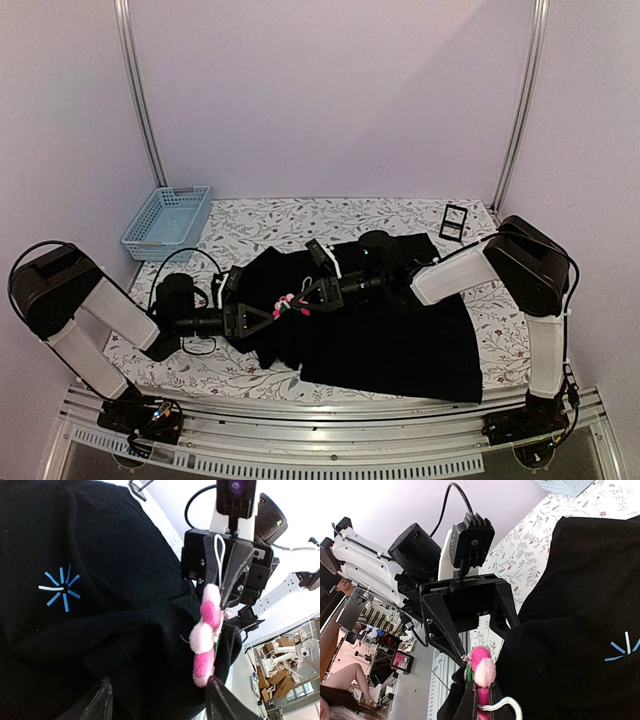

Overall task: Pin the brooch onto the clothing
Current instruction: Pin the flattened clothing at the center of the board.

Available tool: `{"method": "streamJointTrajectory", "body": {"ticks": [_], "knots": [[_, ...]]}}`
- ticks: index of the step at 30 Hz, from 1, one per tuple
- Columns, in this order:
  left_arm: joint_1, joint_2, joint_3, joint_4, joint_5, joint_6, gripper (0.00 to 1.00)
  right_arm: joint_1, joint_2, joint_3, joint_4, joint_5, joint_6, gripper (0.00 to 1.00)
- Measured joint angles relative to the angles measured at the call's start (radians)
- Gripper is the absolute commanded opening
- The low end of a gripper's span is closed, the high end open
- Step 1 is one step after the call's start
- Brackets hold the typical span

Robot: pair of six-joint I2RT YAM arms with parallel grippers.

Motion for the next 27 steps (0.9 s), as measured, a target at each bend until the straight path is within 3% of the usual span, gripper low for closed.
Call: {"method": "streamJointTrajectory", "body": {"ticks": [9, 23, 27], "knots": [[-0.064, 0.026, -0.010, 0.137, -0.032, -0.022, 0.70, 0.000, 0.000, 0.000, 0.050, -0.020, 0.011, 0.00], [-0.114, 0.036, -0.009, 0.181, -0.110, 0.000, 0.73, 0.001, 0.000, -0.010, 0.069, -0.026, 0.015, 0.00], [-0.114, 0.036, -0.007, 0.179, -0.103, 0.017, 0.67, 0.001, 0.000, -0.012, 0.069, -0.027, 0.028, 0.00]]}}
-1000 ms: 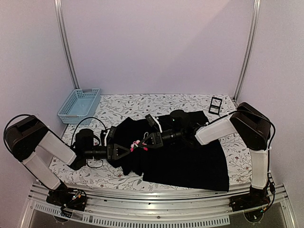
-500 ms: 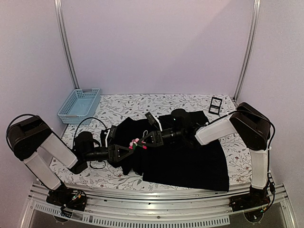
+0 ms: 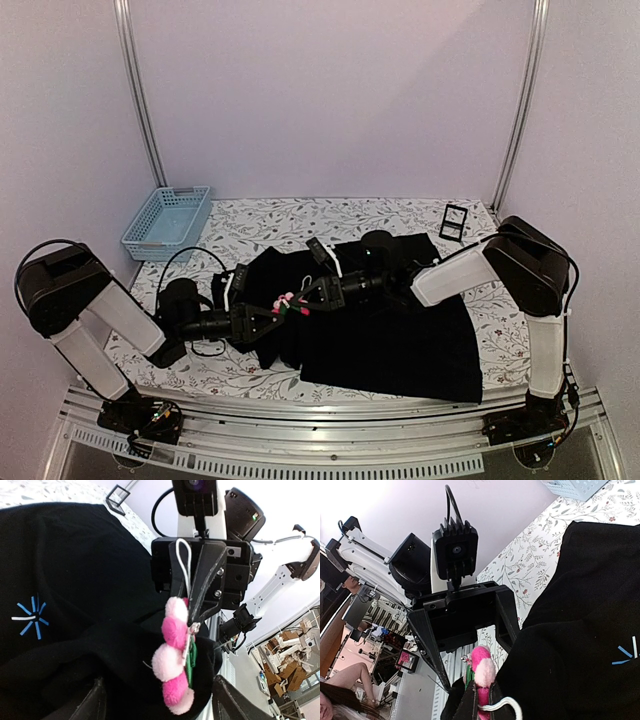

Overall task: Pin the brooch onto the clothing
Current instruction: Pin the flattened clothing at the center of the board.

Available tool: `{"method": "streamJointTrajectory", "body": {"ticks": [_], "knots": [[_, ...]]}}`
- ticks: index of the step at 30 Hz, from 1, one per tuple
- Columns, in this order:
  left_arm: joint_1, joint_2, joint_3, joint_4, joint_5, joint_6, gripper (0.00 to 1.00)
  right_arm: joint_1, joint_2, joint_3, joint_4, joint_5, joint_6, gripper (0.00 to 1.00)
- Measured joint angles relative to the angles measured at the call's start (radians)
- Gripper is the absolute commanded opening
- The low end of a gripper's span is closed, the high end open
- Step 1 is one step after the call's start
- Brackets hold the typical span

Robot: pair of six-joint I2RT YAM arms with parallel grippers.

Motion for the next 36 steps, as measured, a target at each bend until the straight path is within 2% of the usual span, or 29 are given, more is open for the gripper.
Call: {"method": "streamJointTrajectory", "body": {"ticks": [5, 11, 16, 17, 23, 28, 31, 33, 36], "knots": [[-0.011, 0.000, 0.011, -0.001, -0.016, 0.008, 0.43, 0.000, 0.002, 0.000, 0.003, 0.000, 0.022, 0.00], [-0.045, 0.006, 0.024, 0.000, -0.059, -0.002, 0.29, 0.002, 0.017, -0.001, 0.010, 0.001, 0.047, 0.00], [-0.051, 0.007, 0.025, -0.003, -0.069, -0.005, 0.03, 0.002, 0.017, -0.012, 0.027, 0.000, 0.055, 0.00], [-0.051, 0.008, 0.025, -0.004, -0.071, -0.010, 0.00, 0.002, 0.017, -0.014, 0.035, -0.002, 0.054, 0.00], [-0.055, 0.010, 0.028, -0.006, -0.067, -0.026, 0.00, 0.000, 0.017, -0.029, 0.060, -0.011, 0.055, 0.00], [-0.057, 0.010, 0.034, -0.017, -0.065, -0.045, 0.00, -0.003, 0.017, -0.043, 0.068, -0.005, 0.055, 0.33], [-0.057, 0.010, 0.041, -0.024, -0.068, -0.054, 0.00, -0.013, 0.005, -0.086, 0.060, -0.001, 0.036, 0.48], [-0.057, 0.010, 0.045, -0.023, -0.063, -0.056, 0.00, -0.025, -0.016, -0.134, 0.043, 0.001, 0.004, 0.55], [-0.057, 0.011, 0.049, -0.021, -0.052, -0.057, 0.00, -0.047, -0.051, -0.169, 0.021, -0.005, -0.050, 0.75]]}}
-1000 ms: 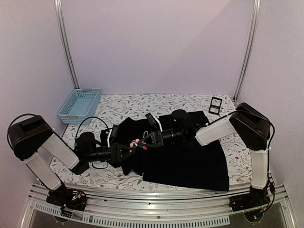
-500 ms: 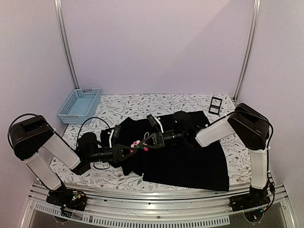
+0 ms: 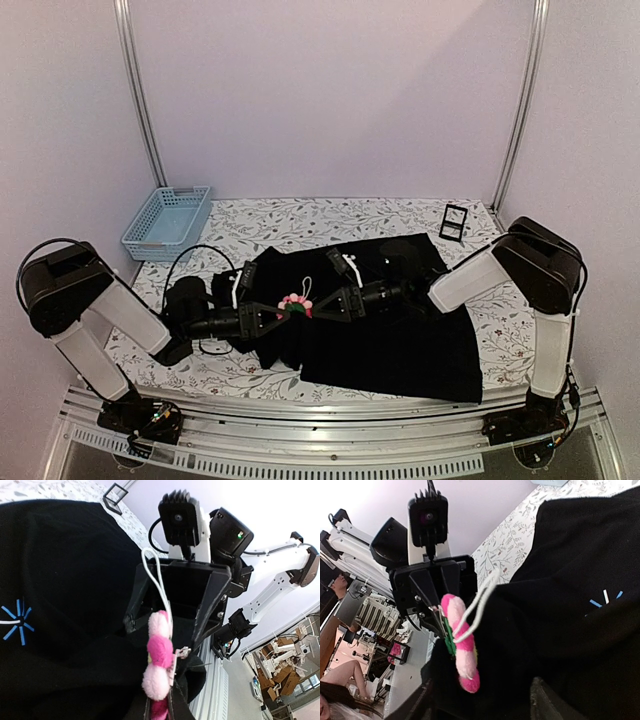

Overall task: Pin the brooch onto the clothing
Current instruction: Pin the flattened clothing at the center of the board.

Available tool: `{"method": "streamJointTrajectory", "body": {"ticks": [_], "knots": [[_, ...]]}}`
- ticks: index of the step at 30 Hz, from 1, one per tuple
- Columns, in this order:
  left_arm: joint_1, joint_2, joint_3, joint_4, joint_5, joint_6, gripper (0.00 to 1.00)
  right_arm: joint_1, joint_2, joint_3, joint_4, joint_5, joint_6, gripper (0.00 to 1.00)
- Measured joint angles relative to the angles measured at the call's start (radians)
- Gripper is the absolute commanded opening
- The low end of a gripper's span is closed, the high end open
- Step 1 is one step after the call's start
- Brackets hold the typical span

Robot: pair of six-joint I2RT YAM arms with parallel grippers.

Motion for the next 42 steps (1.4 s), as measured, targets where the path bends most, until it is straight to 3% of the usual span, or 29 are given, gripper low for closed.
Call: {"method": "streamJointTrajectory", "body": {"ticks": [4, 11, 19, 24, 29, 37, 42], "knots": [[0.000, 0.001, 0.009, 0.001, 0.014, 0.000, 0.00, -0.012, -0.044, -0.024, 0.051, -0.031, -0.077, 0.79], [0.000, 0.012, 0.028, 0.011, 0.024, -0.029, 0.00, -0.011, -0.051, -0.021, 0.142, -0.087, -0.140, 0.75], [0.000, 0.036, 0.039, 0.024, 0.013, -0.092, 0.00, 0.003, 0.028, 0.023, 0.292, -0.108, -0.107, 0.57], [0.000, 0.064, 0.043, 0.048, 0.007, -0.122, 0.00, 0.004, 0.098, 0.052, 0.378, -0.099, -0.008, 0.58], [0.000, 0.078, 0.046, 0.072, 0.000, -0.128, 0.00, 0.014, 0.140, 0.092, 0.379, -0.099, 0.036, 0.54], [0.000, 0.084, 0.046, 0.092, -0.003, -0.127, 0.00, 0.021, 0.170, 0.117, 0.390, -0.104, 0.087, 0.33], [0.000, 0.084, 0.046, 0.097, -0.006, -0.124, 0.00, 0.021, 0.195, 0.129, 0.393, -0.103, 0.113, 0.27]]}}
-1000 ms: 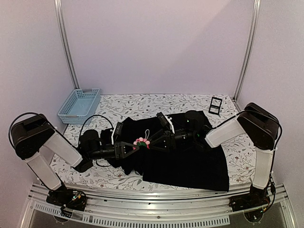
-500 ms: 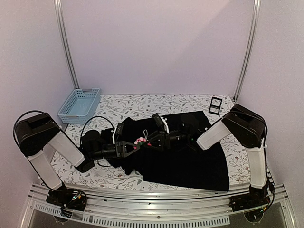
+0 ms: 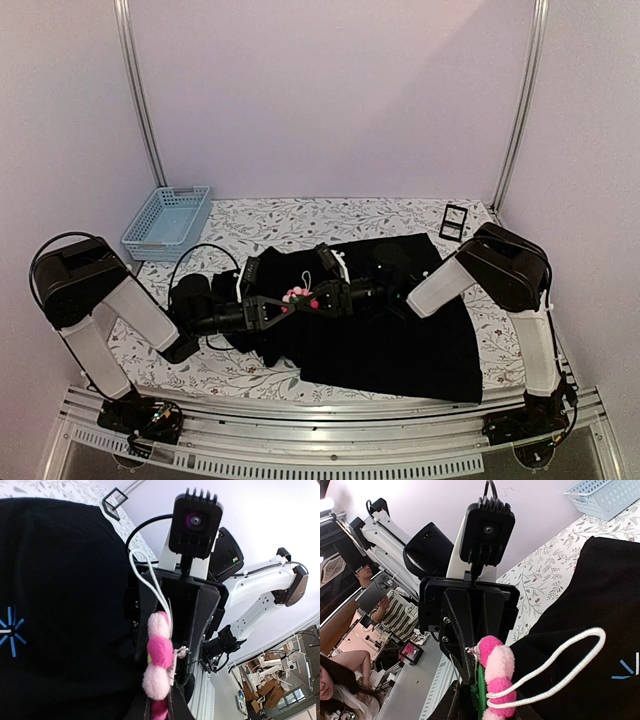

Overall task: Pin the brooch onto the clothing
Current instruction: Pin the flattened clothing at the center of the board.

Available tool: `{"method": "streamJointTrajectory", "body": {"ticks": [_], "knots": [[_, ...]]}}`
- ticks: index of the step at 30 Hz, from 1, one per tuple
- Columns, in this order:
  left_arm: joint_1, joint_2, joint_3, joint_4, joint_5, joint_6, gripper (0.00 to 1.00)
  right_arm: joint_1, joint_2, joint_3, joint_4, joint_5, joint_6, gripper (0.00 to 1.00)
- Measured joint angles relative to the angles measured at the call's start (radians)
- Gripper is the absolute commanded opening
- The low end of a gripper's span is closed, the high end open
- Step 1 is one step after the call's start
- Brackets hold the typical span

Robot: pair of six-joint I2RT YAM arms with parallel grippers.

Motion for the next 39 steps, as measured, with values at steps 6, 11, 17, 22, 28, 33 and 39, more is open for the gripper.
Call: {"method": "streamJointTrajectory", "body": {"ticks": [6, 11, 17, 22, 28, 33, 39], "knots": [[0.000, 0.000, 0.000, 0.001, -0.002, 0.002, 0.00, 0.000, 0.003, 0.001, 0.005, 0.000, 0.021, 0.26], [0.000, 0.000, 0.000, 0.009, -0.002, 0.012, 0.00, 0.000, 0.003, 0.020, -0.012, -0.003, 0.028, 0.25], [-0.001, 0.000, 0.000, 0.011, -0.003, 0.023, 0.00, 0.000, 0.006, 0.065, -0.069, -0.018, 0.023, 0.25], [-0.001, 0.000, 0.000, 0.005, -0.004, 0.026, 0.00, 0.000, 0.006, 0.065, -0.092, -0.018, 0.017, 0.21], [-0.001, 0.000, 0.000, -0.005, -0.004, 0.035, 0.00, 0.000, 0.006, 0.065, -0.111, -0.015, 0.016, 0.19], [-0.001, 0.000, 0.000, -0.013, -0.006, 0.043, 0.00, -0.002, 0.006, 0.065, -0.124, -0.011, 0.017, 0.19], [-0.001, 0.000, 0.000, -0.016, -0.014, 0.045, 0.00, -0.006, 0.006, 0.057, -0.113, 0.008, 0.028, 0.16]]}}
